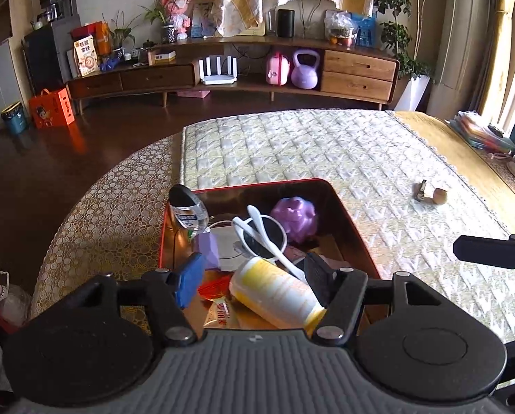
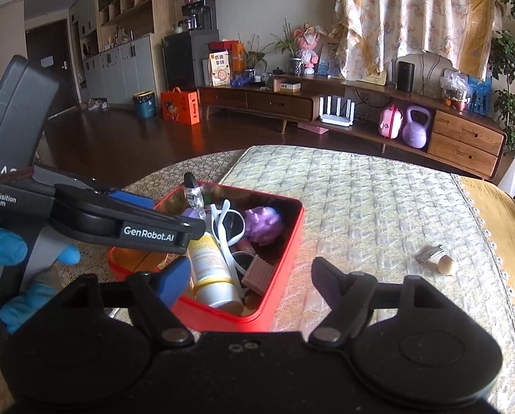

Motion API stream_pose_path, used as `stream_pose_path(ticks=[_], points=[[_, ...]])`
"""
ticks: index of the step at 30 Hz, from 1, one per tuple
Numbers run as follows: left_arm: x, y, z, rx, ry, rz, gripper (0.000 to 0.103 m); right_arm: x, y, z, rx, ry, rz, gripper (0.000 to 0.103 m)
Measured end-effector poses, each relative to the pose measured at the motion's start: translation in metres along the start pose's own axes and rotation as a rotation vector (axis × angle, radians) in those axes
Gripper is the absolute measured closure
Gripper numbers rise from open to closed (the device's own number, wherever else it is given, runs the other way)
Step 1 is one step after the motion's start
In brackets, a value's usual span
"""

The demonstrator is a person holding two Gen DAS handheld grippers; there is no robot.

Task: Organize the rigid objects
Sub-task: 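Withdraw both grippers from the red box toward the clipper and ball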

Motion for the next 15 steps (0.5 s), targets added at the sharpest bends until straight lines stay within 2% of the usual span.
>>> stream_pose_path(ticks=[3, 5, 8, 11, 15], points=[[-0.003, -0.004, 0.010, 0.013, 0.002, 0.007, 0.031, 0.001, -0.009, 0.007, -0.006, 0.006, 0.017, 0.018], [-0.004, -0.006, 0.018, 0.017, 0.010, 0.010, 0.031, 0.002, -0.015, 0.013, -0.007, 0.015, 0.026, 0.012], [-0.007, -0.007, 0.031, 0.032, 0.017, 0.009, 0.029, 0.004, -0.024, 0.025, -0.007, 0.026, 0.041, 0.009], [-0.010, -0.005, 0.046, 0.045, 0.018, 0.010, 0.020, 0.006, -0.032, 0.042, 0.011, 0.040, 0.060, 0.001], [-0.016, 0.001, 0.070, 0.078, 0.020, 0.007, 0.019, 0.011, -0.038, 0.073, 0.039, 0.063, 0.075, 0.000]])
Point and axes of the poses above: each gripper's, at about its wrist camera, not at the fingertips, and y roughly the way its jaws point, z to its right, x to its underside, the point moved 10 cm from there along y, roughly the way its jaws point, and after that the axes turned 2 degrees about y, right-handed, at the moved point
